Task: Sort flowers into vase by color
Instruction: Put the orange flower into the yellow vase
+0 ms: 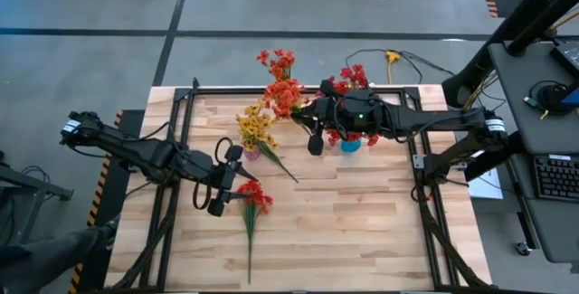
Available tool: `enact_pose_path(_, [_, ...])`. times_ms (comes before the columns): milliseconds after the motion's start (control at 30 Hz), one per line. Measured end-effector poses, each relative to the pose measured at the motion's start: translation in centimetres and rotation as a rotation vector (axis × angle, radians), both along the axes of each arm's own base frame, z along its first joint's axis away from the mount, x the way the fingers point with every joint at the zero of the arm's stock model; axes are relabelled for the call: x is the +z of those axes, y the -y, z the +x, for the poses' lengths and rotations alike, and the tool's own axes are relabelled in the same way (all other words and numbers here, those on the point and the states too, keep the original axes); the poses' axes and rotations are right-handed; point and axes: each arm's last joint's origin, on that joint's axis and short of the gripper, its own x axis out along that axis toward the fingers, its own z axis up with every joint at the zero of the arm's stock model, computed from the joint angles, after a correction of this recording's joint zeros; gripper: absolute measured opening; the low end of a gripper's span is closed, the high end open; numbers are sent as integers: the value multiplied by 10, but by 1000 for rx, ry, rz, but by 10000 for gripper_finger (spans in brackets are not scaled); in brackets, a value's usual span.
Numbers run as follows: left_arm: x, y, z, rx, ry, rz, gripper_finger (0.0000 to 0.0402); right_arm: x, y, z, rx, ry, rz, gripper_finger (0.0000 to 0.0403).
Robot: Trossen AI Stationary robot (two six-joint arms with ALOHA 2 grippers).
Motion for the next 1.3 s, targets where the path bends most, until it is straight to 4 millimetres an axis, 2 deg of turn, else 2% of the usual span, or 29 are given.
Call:
enact_pose_path(267, [0,0,0,-2,4,2,192,-8,0,3,-2,74,-30,29])
enact_pose_path(467, [1,0,0,-2,7,5,192,-18,3,3,-73,140,-79,29])
enact_pose_path(867, [2,0,1,-12,25,21,192,-63,5,-4,-164,343,-135,29])
enact_pose_path(1100, [1,0,4,9,39,39,192,-85,4,10,-157,327,-171,29])
enact_pose_path(1300, [2,0,4,31,44,47,192,-80,3,20,-196,316,-222,29])
